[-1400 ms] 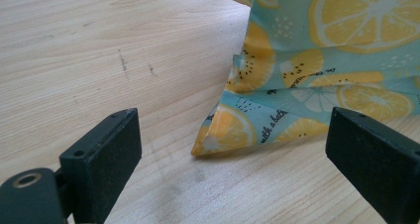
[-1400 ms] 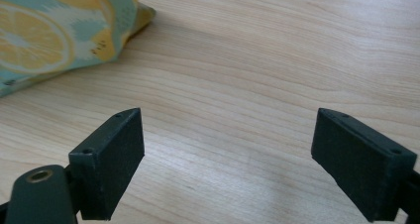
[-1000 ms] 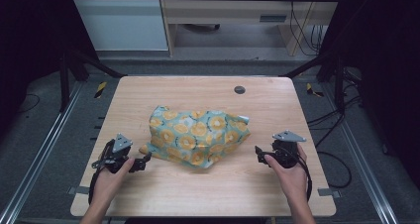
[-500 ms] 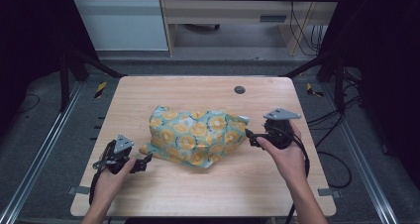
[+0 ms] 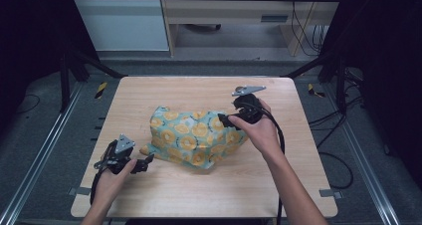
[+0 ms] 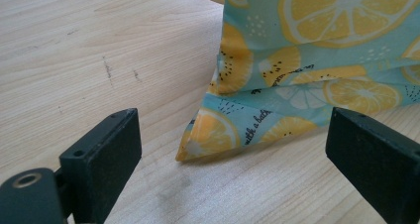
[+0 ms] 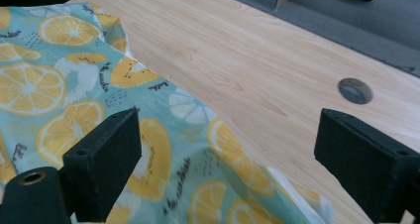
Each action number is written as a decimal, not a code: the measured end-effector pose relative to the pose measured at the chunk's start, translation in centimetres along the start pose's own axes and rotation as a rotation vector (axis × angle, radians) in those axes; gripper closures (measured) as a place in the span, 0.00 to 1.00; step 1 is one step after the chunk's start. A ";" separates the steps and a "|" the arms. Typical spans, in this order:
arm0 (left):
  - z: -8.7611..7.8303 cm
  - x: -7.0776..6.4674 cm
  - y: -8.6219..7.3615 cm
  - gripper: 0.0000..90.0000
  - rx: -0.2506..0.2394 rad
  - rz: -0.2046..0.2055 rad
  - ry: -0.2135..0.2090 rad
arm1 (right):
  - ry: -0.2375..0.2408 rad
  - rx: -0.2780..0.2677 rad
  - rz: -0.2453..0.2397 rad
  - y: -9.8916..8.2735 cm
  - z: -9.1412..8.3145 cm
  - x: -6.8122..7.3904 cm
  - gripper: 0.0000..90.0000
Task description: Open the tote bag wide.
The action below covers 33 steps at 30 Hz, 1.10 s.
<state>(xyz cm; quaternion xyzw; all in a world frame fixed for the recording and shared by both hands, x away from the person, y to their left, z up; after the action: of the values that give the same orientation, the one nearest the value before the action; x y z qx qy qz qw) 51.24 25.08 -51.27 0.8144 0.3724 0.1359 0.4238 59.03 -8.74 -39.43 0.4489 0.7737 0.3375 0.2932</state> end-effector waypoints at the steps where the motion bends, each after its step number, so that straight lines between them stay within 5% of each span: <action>1: 0.0 0.1 0.0 0.07 -0.002 0.001 0.001 | 0.004 0.005 0.002 0.1 0.4 0.2 0.12; 8: -0.1 0.3 0.0 0.07 -0.004 -0.006 0.003 | 0.017 0.047 0.004 -0.2 2.1 0.7 0.13; 11: -0.1 0.4 0.0 0.07 -0.003 -0.003 0.003 | 0.045 0.071 0.003 -0.7 2.4 1.1 0.22; 19: -0.2 0.3 0.1 0.07 -0.007 -0.004 0.006 | 0.085 0.078 -0.045 -1.7 1.9 1.6 0.78; 23: -0.3 0.4 0.1 0.07 -0.012 -0.007 0.011 | 0.092 0.081 -0.061 -1.8 1.7 1.9 0.95; 33: -0.8 0.7 0.3 0.08 -0.030 -0.018 0.020 | 0.120 -0.031 -0.080 -0.9 -1.0 3.3 0.99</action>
<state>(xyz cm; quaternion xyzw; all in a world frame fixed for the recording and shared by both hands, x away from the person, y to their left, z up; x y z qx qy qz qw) 51.42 25.99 -50.63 0.8031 0.3817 0.1458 0.4336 56.43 -6.36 -40.08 0.3918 0.8020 0.3637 0.2664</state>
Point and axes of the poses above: each handheld gripper's, and its own axes: z roughly forward along the jaws, y roughly out of its top, x roughly to its left, the point moved 6 cm from there along z, roughly forward along the jaws, and after that the axes turned 14 degrees about -y, right-handed, at the moved point
